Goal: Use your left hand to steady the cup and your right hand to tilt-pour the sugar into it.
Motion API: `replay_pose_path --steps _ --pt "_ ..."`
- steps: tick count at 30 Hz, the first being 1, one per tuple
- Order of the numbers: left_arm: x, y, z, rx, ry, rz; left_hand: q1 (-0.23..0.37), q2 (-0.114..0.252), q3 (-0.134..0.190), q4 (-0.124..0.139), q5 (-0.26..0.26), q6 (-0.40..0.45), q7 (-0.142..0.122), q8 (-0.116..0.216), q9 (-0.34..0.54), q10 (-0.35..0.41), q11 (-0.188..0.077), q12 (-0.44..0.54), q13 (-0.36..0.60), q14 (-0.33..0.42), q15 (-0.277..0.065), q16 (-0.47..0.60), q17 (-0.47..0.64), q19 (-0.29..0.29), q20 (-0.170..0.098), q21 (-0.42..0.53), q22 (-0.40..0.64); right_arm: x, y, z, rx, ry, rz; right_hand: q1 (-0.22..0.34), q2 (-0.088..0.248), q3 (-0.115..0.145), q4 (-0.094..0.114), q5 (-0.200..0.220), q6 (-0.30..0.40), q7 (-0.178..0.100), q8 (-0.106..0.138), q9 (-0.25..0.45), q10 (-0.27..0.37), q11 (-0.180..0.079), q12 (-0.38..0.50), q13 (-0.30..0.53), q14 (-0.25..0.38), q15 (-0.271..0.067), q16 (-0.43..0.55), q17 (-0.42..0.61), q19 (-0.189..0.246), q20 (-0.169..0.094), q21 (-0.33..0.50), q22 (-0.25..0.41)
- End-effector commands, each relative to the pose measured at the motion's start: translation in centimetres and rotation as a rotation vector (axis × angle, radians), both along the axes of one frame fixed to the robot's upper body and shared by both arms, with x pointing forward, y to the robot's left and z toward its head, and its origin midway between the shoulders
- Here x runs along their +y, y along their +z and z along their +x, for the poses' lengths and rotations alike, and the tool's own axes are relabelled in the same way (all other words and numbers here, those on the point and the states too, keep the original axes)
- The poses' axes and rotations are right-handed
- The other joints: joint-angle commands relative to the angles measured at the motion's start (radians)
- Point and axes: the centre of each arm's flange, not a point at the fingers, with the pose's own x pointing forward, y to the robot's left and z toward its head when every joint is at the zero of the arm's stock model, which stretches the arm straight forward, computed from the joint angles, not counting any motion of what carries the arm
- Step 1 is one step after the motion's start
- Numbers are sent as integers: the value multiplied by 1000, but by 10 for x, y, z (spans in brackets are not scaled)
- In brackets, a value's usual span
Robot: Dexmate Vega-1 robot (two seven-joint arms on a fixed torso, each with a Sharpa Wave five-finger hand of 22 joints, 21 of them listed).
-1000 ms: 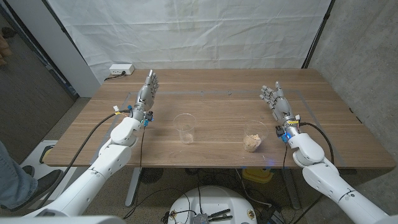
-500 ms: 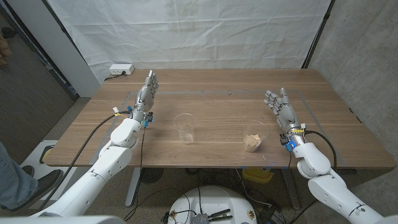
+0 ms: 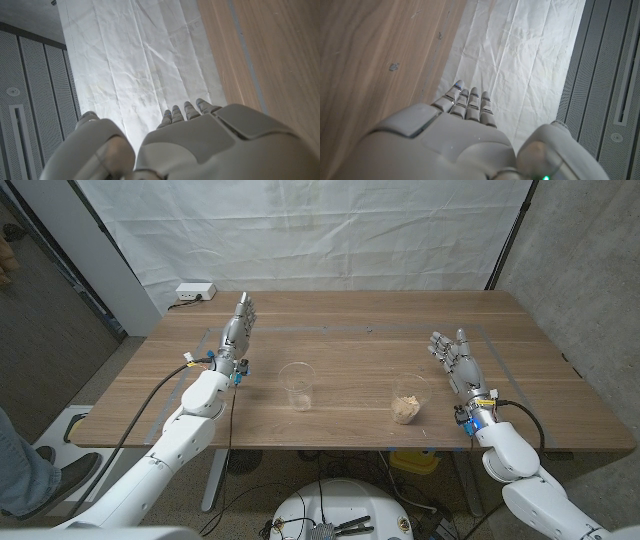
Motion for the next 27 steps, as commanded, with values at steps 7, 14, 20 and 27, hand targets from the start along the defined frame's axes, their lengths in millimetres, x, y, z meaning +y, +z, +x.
replay_pose_path --steps 7,14,20,27 --pt "-4 6 -1 -7 1 -5 11 8 0 -4 7 7 1 -2 6 2 -3 0 5 2 0 1 3 -2 -56 1 3 9 -17 -29 -15 9 -43 13 2 -6 -4 1 8 -4 2 3 9 1 2 3 8 0 2 4 9 -32 -7 1" --pt "-8 4 1 -2 -2 1 15 10 -1 -6 6 9 0 -3 6 4 -5 -1 5 2 0 0 3 -2 -54 1 3 5 -27 -28 -73 -42 -57 16 -1 -9 -7 2 15 -13 2 3 12 -12 1 3 17 -11 4 4 23 -38 -7 1" --pt "-7 -1 1 16 -5 -8 17 12 -2 -6 6 12 -2 -3 6 6 -6 -1 5 5 -1 0 3 1 -53 2 3 6 -29 -37 -80 -44 -85 14 -12 -18 -10 4 39 -28 6 3 41 -33 8 3 48 -29 11 4 58 -49 -5 1" --pt "-7 -2 -1 14 -3 -10 21 14 -3 -7 6 17 -1 -3 6 10 -4 -1 5 6 -2 0 4 2 -52 2 3 9 -27 -47 -95 -66 -130 16 -18 -22 -14 6 40 -35 4 3 40 -36 6 3 50 -34 8 4 65 -50 -7 1"
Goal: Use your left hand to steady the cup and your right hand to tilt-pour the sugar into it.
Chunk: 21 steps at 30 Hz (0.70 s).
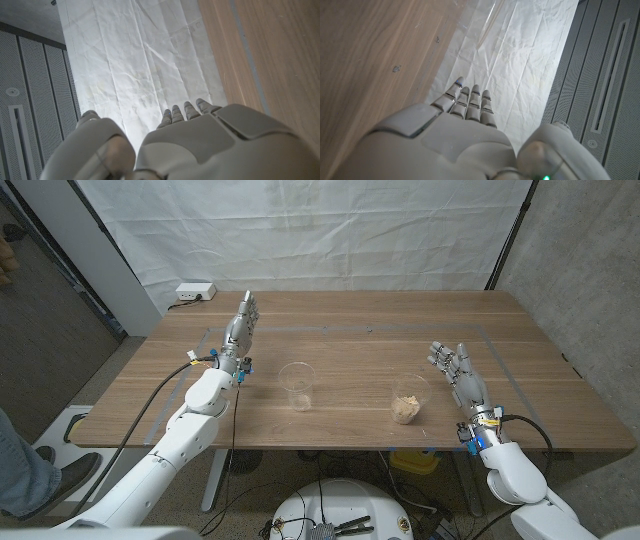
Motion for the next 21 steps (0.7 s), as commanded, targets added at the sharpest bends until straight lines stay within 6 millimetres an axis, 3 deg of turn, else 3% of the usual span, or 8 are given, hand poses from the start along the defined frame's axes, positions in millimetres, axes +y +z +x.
replay_pose_path --steps 1,6,8,9,10,13,21 --pt "-1 -3 -2 8 -3 -5 5 -2 0 -4 6 7 -1 -3 6 6 -2 -1 5 7 -1 0 4 3 -52 2 3 3 -2 -15 -27 -37 -69 10 -11 -9 -1 6 7 -5 4 3 6 -1 1 3 7 -2 0 4 7 -51 -2 1" --pt "-4 -1 -3 3 -7 3 7 -1 -1 -5 6 10 -1 -3 6 7 -1 -2 5 8 0 -1 4 3 -50 2 3 5 0 -21 -60 -94 -118 26 -23 -11 -13 10 1 -13 1 3 -1 -3 -3 3 2 -5 -5 3 9 -52 -6 0" --pt "-5 0 -3 4 -9 3 7 0 -1 -5 6 11 -2 -3 6 7 -1 -2 5 8 -1 -1 4 3 -49 2 3 3 2 -23 -65 -139 -157 65 -49 -14 -41 20 -10 -26 -3 4 -18 -8 -13 3 -7 -8 -11 3 6 -53 -19 -2" --pt "-5 0 -2 5 -10 5 8 0 -1 -5 6 12 -2 -3 6 8 -2 -2 5 8 -1 -1 4 4 -50 2 3 2 3 -23 -60 -147 -163 99 -74 -19 -66 34 -22 -28 -6 4 -29 -24 -19 3 -16 -9 -15 2 6 -53 -29 -3" --pt "-5 -1 -2 6 -11 6 8 0 -2 -5 6 12 -1 -3 6 9 -3 -2 5 8 -1 -1 4 3 -50 2 3 2 3 -23 -48 -142 -167 119 -88 -23 -80 42 -31 -32 -8 4 -37 -14 -23 3 -19 -9 -16 2 6 -53 -36 -3" --pt "-6 -1 -2 7 -13 6 9 1 -2 -5 5 14 -2 -3 6 9 -3 -2 5 9 -2 -1 4 3 -50 2 3 3 3 -26 -58 -181 -193 143 -108 -30 -97 51 -57 -35 -16 4 -46 -27 -28 3 -30 -14 -18 2 2 -54 -47 -3" --pt "-4 -3 -4 9 -6 3 11 2 -3 -5 5 16 -2 -3 6 12 -3 -3 6 10 -2 -1 4 3 -47 1 4 13 6 -36 -70 -269 -268 205 -142 -61 -141 72 -149 -18 -28 5 -108 -33 -48 3 -80 -21 -27 2 -12 -65 -77 -3"
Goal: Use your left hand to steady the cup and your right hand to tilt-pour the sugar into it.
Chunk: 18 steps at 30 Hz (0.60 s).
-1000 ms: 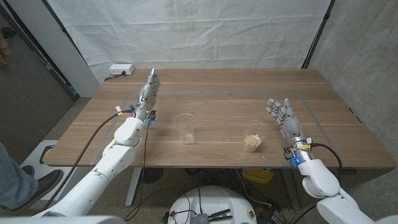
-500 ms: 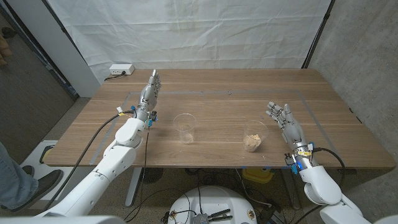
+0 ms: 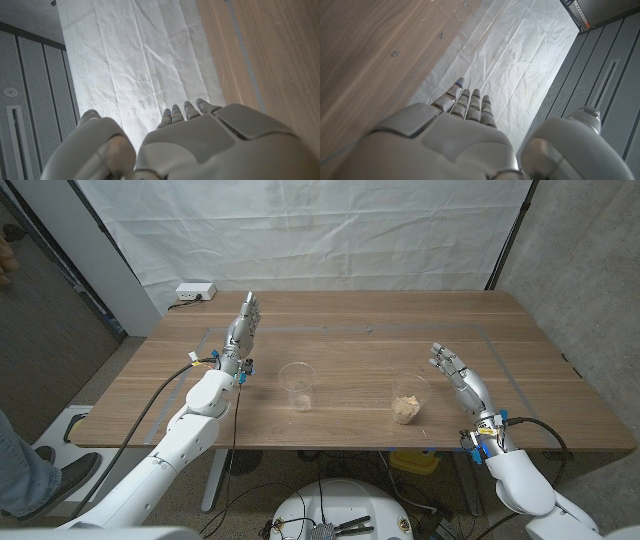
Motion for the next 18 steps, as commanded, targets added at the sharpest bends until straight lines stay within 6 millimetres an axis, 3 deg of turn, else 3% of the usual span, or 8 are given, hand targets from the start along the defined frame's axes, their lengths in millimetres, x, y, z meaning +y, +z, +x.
replay_pose_path --steps 1,8,18 --pt "1 -2 -2 3 3 1 8 0 1 -1 5 5 -2 -3 1 6 2 -3 6 4 3 -1 1 3 -47 1 4 10 6 -16 -30 -131 -109 40 -4 -14 -26 15 -45 4 -1 5 -41 -3 -10 3 -37 3 -7 2 -19 -66 -20 0" --pt "4 -3 -3 -7 -2 -11 9 1 0 -1 5 7 -2 -4 1 8 3 -3 6 5 3 -1 1 3 -46 1 4 14 5 -19 17 -157 -169 50 -4 -24 -33 20 -71 9 -3 5 -62 7 -13 3 -55 4 -7 2 -23 -66 -26 0" --pt "3 -5 -5 -16 -1 -11 8 -5 -10 0 3 6 2 -8 1 4 5 -8 6 5 10 -1 3 36 -52 14 6 16 -1 -27 22 -234 -207 25 -3 -43 -23 21 -83 16 -1 5 -67 21 -10 3 -65 17 -4 4 -27 -57 -30 1"
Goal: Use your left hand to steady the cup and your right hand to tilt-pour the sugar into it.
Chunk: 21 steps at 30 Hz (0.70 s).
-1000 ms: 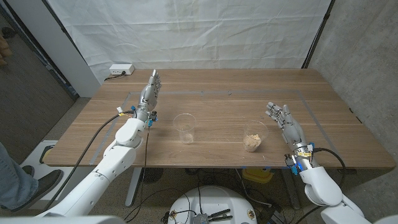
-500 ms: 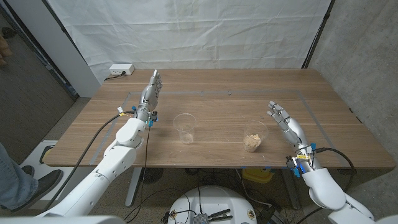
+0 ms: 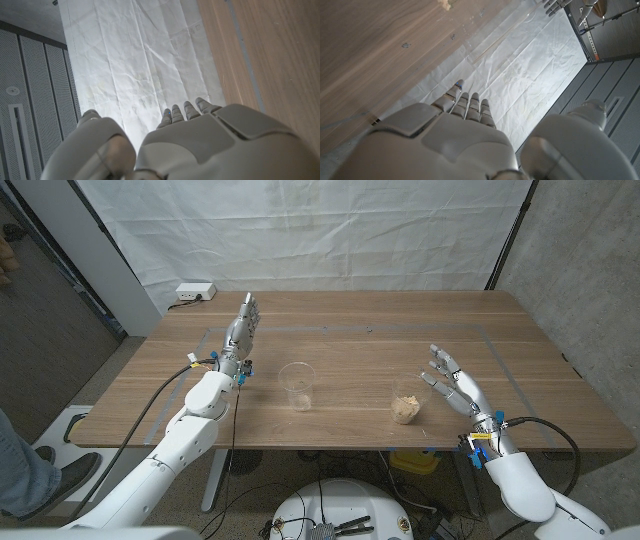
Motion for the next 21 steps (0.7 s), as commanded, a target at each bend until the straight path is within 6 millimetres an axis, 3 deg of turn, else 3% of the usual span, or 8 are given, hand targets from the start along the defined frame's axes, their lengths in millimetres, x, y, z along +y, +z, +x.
replay_pose_path --steps 1,11,21 --pt "0 -2 -2 -10 0 -5 8 -5 -8 3 3 1 7 -4 1 -2 -1 -2 6 1 6 -1 4 12 -52 7 6 2 -5 -10 19 -93 -64 -17 -1 -14 5 6 -13 1 -1 5 -2 11 1 3 -11 5 3 4 -6 -52 -6 0" --pt "-9 -1 -2 -13 -20 3 6 -8 -17 4 1 3 6 -6 2 -5 1 -4 6 -13 3 -6 5 -30 -49 -9 8 3 -25 -15 23 -161 -83 -34 2 -26 12 7 -15 2 2 5 -4 12 4 3 -13 9 6 5 -7 -49 -8 1" --pt "-16 4 -4 -22 -27 11 6 -7 -21 5 1 5 4 -6 2 -4 -2 -5 7 -17 1 -7 5 -33 -52 -9 8 -4 -43 -19 28 -219 -85 -58 6 -40 23 8 -7 4 8 5 0 16 8 3 -8 7 11 6 -5 -48 -8 1"
